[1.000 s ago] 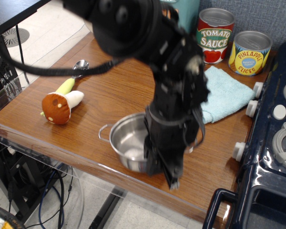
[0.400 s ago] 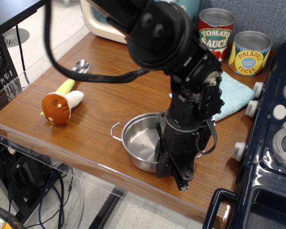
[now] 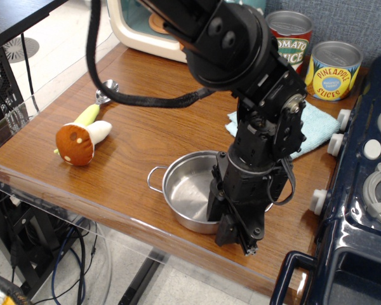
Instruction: Move the metal pot in front of the blue cloth
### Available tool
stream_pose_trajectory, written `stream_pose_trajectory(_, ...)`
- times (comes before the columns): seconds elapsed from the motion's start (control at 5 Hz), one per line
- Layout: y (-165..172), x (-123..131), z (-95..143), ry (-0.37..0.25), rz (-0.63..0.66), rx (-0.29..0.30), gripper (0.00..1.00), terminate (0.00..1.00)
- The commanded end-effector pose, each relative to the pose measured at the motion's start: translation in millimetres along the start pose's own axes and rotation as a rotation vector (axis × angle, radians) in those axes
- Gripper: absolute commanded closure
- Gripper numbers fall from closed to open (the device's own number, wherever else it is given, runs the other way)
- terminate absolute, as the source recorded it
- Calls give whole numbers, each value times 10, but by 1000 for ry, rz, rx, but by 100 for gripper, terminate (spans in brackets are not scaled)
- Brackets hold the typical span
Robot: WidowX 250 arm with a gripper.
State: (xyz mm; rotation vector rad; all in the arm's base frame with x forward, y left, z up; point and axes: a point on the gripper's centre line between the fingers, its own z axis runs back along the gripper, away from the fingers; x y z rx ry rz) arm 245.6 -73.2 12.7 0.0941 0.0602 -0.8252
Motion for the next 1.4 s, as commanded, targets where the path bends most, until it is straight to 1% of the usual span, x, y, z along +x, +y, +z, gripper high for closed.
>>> stream_pose_trajectory(0.0,132,-92,236,-63,27,15,0,0)
stream_pose_trajectory(0.2,175,-96,461,-106,51,19,0,0)
stream_pose_trajectory(0.4,333,-179,778,-213,86,3,0,0)
stream_pose_trajectory(1.0,333,-179,778,-213,86,3,0,0)
stream_pose_trajectory(1.2,333,-179,778,-213,86,3,0,100)
